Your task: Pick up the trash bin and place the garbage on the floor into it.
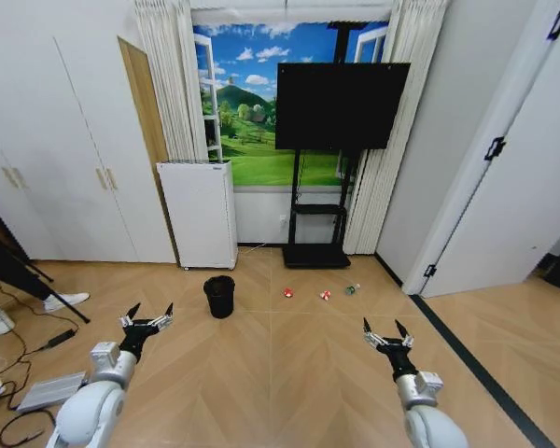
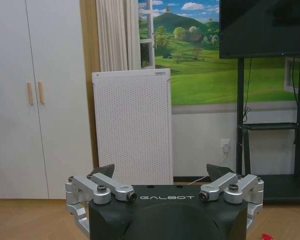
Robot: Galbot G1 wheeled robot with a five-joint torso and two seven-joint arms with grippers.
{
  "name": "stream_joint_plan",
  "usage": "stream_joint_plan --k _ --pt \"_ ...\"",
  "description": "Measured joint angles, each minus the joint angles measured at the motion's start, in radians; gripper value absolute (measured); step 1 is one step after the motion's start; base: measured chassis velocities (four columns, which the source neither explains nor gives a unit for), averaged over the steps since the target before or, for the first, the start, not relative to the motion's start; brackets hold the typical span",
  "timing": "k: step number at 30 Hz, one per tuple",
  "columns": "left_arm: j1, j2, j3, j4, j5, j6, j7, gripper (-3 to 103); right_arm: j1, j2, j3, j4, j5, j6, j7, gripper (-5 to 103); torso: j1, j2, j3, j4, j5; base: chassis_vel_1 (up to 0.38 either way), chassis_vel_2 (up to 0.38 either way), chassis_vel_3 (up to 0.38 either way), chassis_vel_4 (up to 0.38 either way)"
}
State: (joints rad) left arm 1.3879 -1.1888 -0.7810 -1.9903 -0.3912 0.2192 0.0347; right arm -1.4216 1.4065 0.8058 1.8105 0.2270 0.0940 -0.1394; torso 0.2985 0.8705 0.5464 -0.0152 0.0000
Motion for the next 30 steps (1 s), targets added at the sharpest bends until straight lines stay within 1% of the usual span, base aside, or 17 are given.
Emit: stream_joint_plan --k 2,12,30 --pt "0.0 0.003 -0.003 0.0 -0.002 0.0 0.001 100 0.0 -0.001 0.002 0.0 -0.019 -0.001 0.0 100 0.0 0.0 0.0 0.0 0.0 0.0 0.0 0.0 0.0" --pt "-0.001 0.003 -0.005 0.001 -0.005 -0.001 0.002 100 0.0 0.0 0.005 -0.004 -0.05 -0.002 0.001 100 0.0 0.0 0.0 0.0 0.0 0.0 0.0 0.0 0.0" --pt "0.005 0.002 -0.012 -0.007 -0.016 -0.002 0.003 100 -0.006 -0.001 0.008 -0.004 -0.054 0.001 0.007 100 0.0 0.0 0.0 0.0 0.0 0.0 0.0 0.0 0.0"
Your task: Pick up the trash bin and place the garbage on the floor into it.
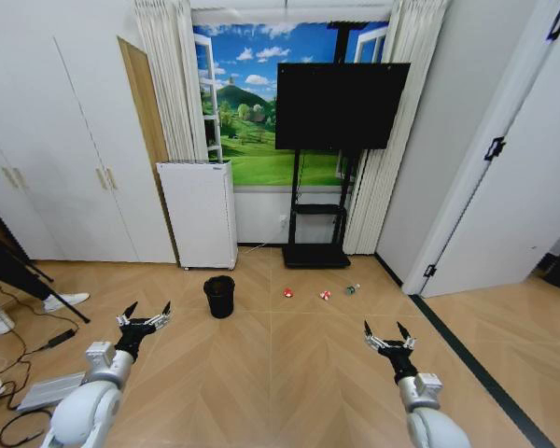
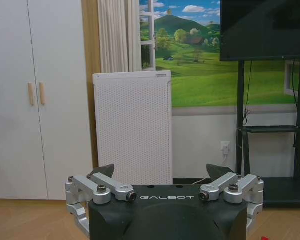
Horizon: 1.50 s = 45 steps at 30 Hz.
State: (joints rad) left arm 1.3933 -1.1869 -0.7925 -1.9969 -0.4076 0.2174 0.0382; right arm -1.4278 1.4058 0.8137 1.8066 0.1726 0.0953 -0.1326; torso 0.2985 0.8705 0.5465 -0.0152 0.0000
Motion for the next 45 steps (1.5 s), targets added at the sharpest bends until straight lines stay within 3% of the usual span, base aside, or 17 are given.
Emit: stream_joint_plan --k 17,32,45 --pt "-0.001 -0.004 -0.002 0.002 0.003 0.0 0.0 100 0.0 0.012 -0.004 0.001 -0.005 0.007 0.004 100 0.0 0.0 0.0 0.0001 0.0 0.0 0.0 0.0 0.0" --pt "-0.009 -0.029 0.02 0.006 0.015 0.005 -0.008 100 0.03 0.02 -0.014 -0.025 0.068 -0.004 0.024 100 0.0 0.0 0.0 0.0 0.0 0.0 0.0 0.0 0.0" --pt "0.002 -0.026 0.008 0.0 0.012 0.005 -0.007 100 0.042 0.022 -0.013 -0.038 0.048 0.006 0.003 100 0.0 0.0 0.0 0.0 0.0 0.0 0.0 0.0 0.0"
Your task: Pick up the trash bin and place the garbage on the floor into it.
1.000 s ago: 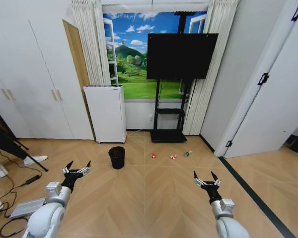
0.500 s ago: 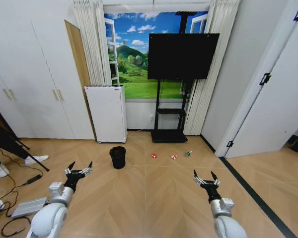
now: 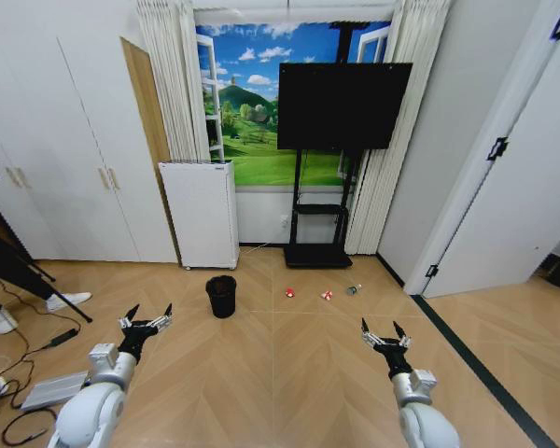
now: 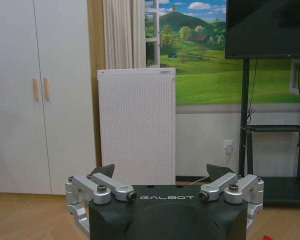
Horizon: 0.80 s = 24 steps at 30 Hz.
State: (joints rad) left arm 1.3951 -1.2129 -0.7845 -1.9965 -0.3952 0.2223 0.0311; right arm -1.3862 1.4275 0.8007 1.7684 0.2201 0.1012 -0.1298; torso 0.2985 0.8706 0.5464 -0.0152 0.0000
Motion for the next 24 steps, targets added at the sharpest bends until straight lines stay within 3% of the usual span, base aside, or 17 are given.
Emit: stream_joint_plan --k 10,24 --pt "-0.002 0.002 0.001 0.004 0.0 -0.001 0.002 100 0.004 -0.007 0.0 -0.006 -0.003 0.004 -0.001 100 0.0 0.0 0.0 -0.0001 0.0001 -0.116 0.114 0.117 -0.111" --pt "-0.005 0.004 0.001 0.006 0.0 -0.002 0.005 100 0.006 -0.01 0.003 -0.018 -0.005 0.007 0.003 100 0.0 0.0 0.0 -0.0001 0.0 -0.271 0.261 0.266 -0.271"
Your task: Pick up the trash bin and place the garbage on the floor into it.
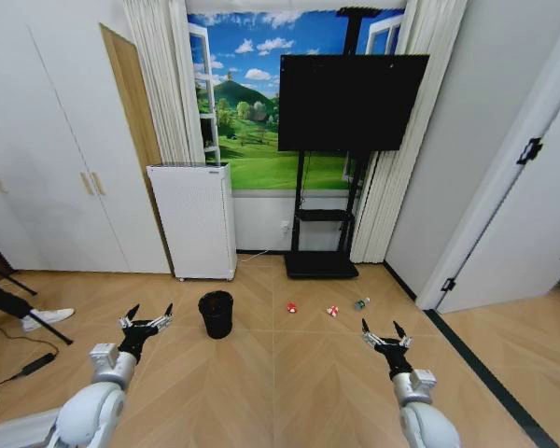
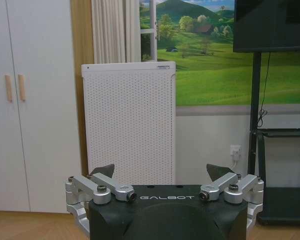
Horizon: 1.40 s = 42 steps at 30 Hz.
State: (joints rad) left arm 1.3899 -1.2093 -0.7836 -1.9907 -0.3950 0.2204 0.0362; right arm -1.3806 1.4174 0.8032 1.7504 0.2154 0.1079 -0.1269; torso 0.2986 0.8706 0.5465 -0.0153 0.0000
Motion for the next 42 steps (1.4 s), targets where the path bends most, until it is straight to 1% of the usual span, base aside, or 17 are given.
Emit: stream_joint_plan --k 5,6,7,10,13,14,19,21,24,27,30,31,36,40,42 --pt "0.0 0.0 -0.001 0.0 0.0 0.0 0.001 100 0.0 -0.001 0.002 -0.002 0.0 0.002 0.0 100 0.0 0.0 0.0 -0.0001 0.0 -0.351 0.368 0.358 -0.353" --pt "0.0 0.0 -0.001 0.0 0.0 0.0 0.001 100 0.0 -0.002 0.002 -0.002 0.0 0.002 0.0 100 0.0 0.0 0.0 0.0003 0.0 -0.363 0.346 0.361 -0.377" --pt "0.0 0.0 -0.002 0.0 0.0 0.0 0.002 100 0.0 -0.002 0.002 -0.003 0.0 0.003 0.0 100 0.0 0.0 0.0 -0.0001 -0.0001 -0.363 0.403 0.382 -0.377" --pt "0.001 -0.002 -0.002 0.0 0.0 0.0 0.002 100 0.0 -0.002 0.001 -0.003 0.0 0.005 0.0 100 0.0 0.0 0.0 -0.0001 -0.0003 -0.355 0.363 0.366 -0.371" --pt "0.001 -0.003 -0.003 -0.002 0.0 0.0 0.002 100 0.0 -0.002 0.0 -0.003 0.0 0.005 0.0 100 0.0 0.0 0.0 -0.0001 0.0003 -0.344 0.372 0.344 -0.349" --pt "0.001 -0.003 -0.003 -0.003 0.0 0.0 0.002 100 0.001 -0.002 0.0 -0.003 0.0 0.005 0.0 100 0.0 0.0 0.0 0.0002 0.0 -0.332 0.365 0.347 -0.349" --pt "0.002 -0.004 -0.003 -0.003 0.0 0.0 0.002 100 0.001 -0.001 -0.001 -0.005 0.0 0.005 0.001 100 0.0 0.0 0.0 -0.0001 -0.0002 -0.331 0.349 0.35 -0.35" --pt "0.002 -0.004 -0.003 -0.003 0.0 0.0 0.002 100 0.001 0.0 -0.001 -0.006 -0.001 0.005 0.001 100 0.0 0.0 0.0 0.0003 0.0 -0.329 0.346 0.359 -0.33" --pt "0.0 -0.004 -0.002 -0.003 0.0 0.0 0.001 100 0.001 0.001 -0.002 -0.011 -0.002 0.014 0.001 100 0.0 0.0 0.0 -0.0001 -0.0002 -0.347 0.35 0.349 -0.339" --pt "-0.001 -0.008 0.003 -0.002 -0.008 -0.005 0.001 100 0.003 0.002 -0.004 -0.015 -0.001 0.016 0.002 100 0.001 0.0 0.0 0.0001 0.0001 -0.332 0.34 0.291 -0.31" --pt "-0.006 -0.013 0.007 0.004 -0.011 -0.02 0.004 100 0.006 0.003 -0.005 -0.016 -0.001 0.016 0.003 100 0.001 0.0 0.0 0.0004 0.0003 -0.2 0.212 0.188 -0.115" --pt "-0.008 -0.014 0.007 0.007 -0.011 -0.022 0.005 100 0.006 0.003 -0.005 -0.016 -0.002 0.016 0.003 100 0.001 0.0 0.0 0.0 0.0002 -0.168 0.065 0.054 -0.059" --pt "-0.005 -0.015 0.002 0.007 -0.002 -0.014 0.012 100 0.006 0.006 -0.005 -0.017 -0.01 0.016 0.005 100 0.0 0.0 0.0 -0.0006 -0.0001 -0.055 0.026 0.005 -0.018" --pt "-0.003 -0.013 -0.003 0.009 0.018 -0.014 0.015 100 0.006 0.01 -0.009 -0.016 -0.011 0.014 0.005 100 -0.006 -0.012 -0.007 0.0003 0.0001 0.081 -0.063 -0.061 0.063" --pt "-0.002 -0.012 -0.004 0.009 0.019 -0.014 0.016 100 0.007 0.011 -0.01 -0.016 -0.012 0.014 0.006 100 -0.008 -0.018 -0.01 0.0002 0.0001 0.092 -0.05 -0.033 0.072"
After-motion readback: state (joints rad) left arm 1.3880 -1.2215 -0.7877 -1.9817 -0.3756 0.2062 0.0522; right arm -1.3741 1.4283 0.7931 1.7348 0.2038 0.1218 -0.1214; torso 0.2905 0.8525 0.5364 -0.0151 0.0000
